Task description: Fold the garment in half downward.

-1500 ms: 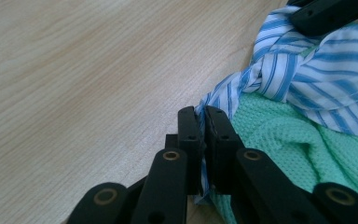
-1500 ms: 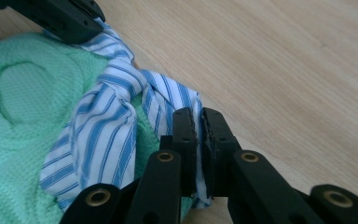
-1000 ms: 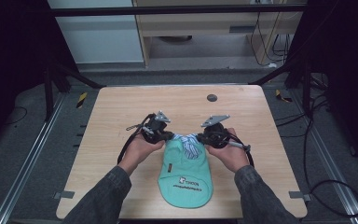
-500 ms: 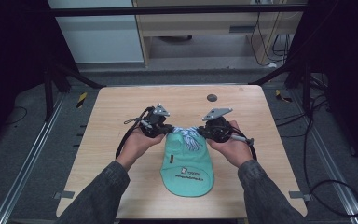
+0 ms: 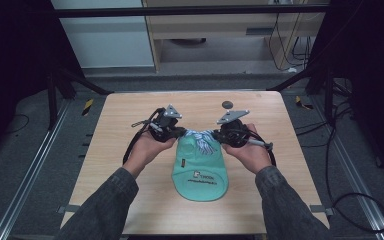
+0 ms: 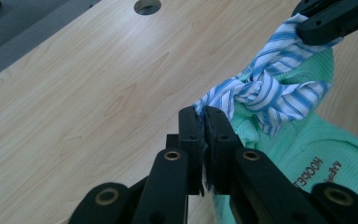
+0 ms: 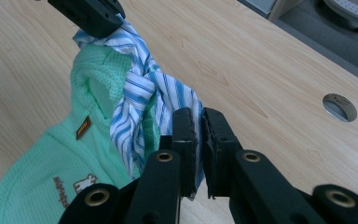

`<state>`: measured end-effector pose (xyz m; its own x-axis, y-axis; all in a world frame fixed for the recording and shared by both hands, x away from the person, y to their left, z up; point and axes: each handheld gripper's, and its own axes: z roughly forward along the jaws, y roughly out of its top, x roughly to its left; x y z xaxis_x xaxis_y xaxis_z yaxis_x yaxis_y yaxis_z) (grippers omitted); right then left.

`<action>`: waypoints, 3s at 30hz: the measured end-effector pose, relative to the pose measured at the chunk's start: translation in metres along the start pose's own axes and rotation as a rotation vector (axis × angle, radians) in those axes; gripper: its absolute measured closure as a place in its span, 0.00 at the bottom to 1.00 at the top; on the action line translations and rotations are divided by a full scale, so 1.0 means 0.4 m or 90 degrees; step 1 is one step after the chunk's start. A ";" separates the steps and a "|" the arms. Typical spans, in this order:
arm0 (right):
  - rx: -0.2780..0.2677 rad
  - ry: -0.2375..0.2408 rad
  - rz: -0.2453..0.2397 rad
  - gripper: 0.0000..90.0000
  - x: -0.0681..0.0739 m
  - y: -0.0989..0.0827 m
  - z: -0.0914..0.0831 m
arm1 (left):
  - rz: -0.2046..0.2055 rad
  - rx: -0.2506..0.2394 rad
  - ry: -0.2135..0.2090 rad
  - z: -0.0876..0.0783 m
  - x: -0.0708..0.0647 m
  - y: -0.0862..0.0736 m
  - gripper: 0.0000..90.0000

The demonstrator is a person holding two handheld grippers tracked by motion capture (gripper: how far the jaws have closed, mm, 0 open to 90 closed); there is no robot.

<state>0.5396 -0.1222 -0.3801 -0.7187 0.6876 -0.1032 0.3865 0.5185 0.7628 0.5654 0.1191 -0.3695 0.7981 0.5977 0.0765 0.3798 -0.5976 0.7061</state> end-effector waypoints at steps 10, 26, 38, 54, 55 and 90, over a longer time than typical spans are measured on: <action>0.012 -0.010 -0.014 0.94 -0.008 0.007 0.003 | 0.000 -0.005 0.001 0.008 0.004 0.010 0.96; 0.023 -0.016 -0.021 0.94 -0.035 0.028 0.007 | 0.004 0.002 0.010 0.020 0.017 0.042 0.96; 0.035 -0.029 -0.015 0.94 -0.066 0.016 0.027 | 0.021 0.013 0.020 0.055 0.015 0.067 0.96; 0.020 -0.032 -0.015 0.94 -0.060 -0.016 0.039 | 0.029 0.006 0.024 0.065 -0.009 0.034 0.96; 0.020 -0.031 -0.018 0.94 -0.055 -0.020 0.037 | 0.032 0.007 0.024 0.064 -0.014 0.031 0.96; 0.025 0.005 -0.097 0.93 0.108 -0.181 -0.004 | 0.016 -0.013 -0.031 0.045 -0.153 -0.151 0.96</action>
<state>0.4798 -0.1309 -0.4387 -0.7748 0.5959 -0.2112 0.2947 0.6360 0.7132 0.5019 0.1091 -0.4294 0.8297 0.5549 0.0602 0.3498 -0.6010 0.7187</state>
